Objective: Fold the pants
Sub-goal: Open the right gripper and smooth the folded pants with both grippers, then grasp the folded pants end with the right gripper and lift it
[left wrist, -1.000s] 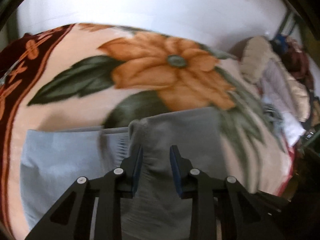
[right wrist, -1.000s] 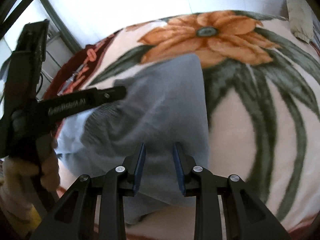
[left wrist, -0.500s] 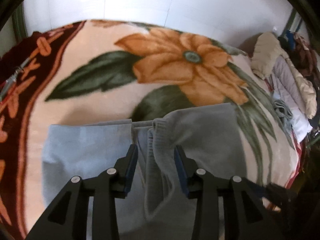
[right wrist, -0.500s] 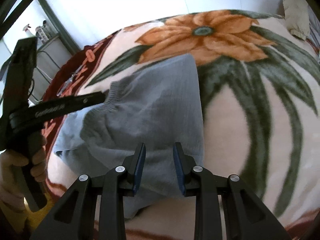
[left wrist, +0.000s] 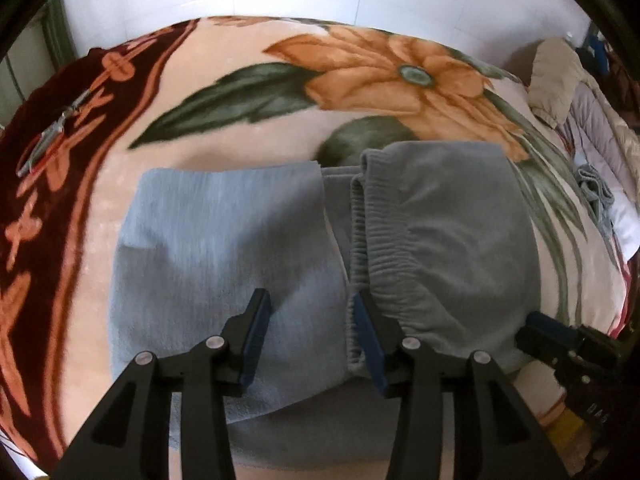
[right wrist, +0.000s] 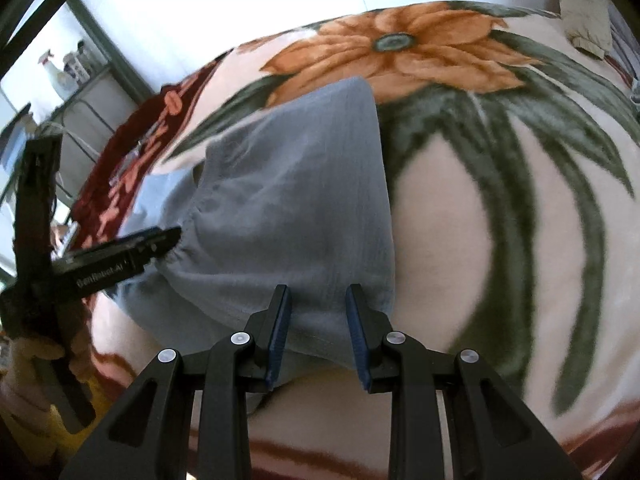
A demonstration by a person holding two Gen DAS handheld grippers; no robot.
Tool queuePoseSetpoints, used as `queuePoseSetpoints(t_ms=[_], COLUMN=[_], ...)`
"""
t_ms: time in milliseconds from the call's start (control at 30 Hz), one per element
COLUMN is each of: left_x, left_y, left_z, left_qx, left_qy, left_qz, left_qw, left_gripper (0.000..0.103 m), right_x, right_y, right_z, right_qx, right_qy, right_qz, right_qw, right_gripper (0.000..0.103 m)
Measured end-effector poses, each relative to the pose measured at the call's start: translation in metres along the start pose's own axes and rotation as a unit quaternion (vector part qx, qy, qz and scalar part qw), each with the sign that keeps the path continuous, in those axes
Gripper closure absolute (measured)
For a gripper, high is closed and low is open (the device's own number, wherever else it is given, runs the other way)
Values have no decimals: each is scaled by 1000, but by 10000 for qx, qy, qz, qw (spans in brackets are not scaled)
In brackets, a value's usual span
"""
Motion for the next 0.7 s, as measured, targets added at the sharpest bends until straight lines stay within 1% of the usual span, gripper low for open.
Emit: queuePoseSetpoints(t_ms=[33,67,100,167,233,367,500,667,700], left_x=[0,-1,-2,-3,-4,-8,-15,-23,-23], left_y=[0,-2,-3,-4,-3,4,10,10,11], left_z=[-4,-7,-11,-20,-28,-36,-24,-13,-13], left_qx=[-40,-79,-127,-209,-254,-372,-286,-181,-151], left_qy=[7,20,44,87,136,184,28,-76,-66], left_qz=[-59,-116,-176,-261,-297,-219,-123,-63,-34], left_qw=[10000,9999,9998,9994,9991,9989,9995,9998,9999], left_gripper=[57,57,57,57,57,55,55,53,53], right_x=[2,5,7,11,14,12,7,7,7], right_y=[1,2,4,10,17,26,27,28,26], right_z=[-3,-7,-10,-15,-13,3,13,17,16], right_qx=[47,71,77,23,-53,-85,-96,-71,-53], right_qy=[73,149,218,396,399,213,10,-29,-28], right_qz=[78,144,200,330,414,607,563,599,576], right_qw=[9999,9998,9995,9987,9983,9979,9984,9982,9983], right_gripper=[74,70,63,57,57,57,57,55,61])
Point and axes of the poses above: each gripper's, at about its wrist camera, not at the fingertips, and z roughly the way its jaws point, y to its right, x to its top, the point moved 8 cm from there along z, roughly the way its jaws point, and after that the axes turned 8 degrees about z, right-handed, at the moved point
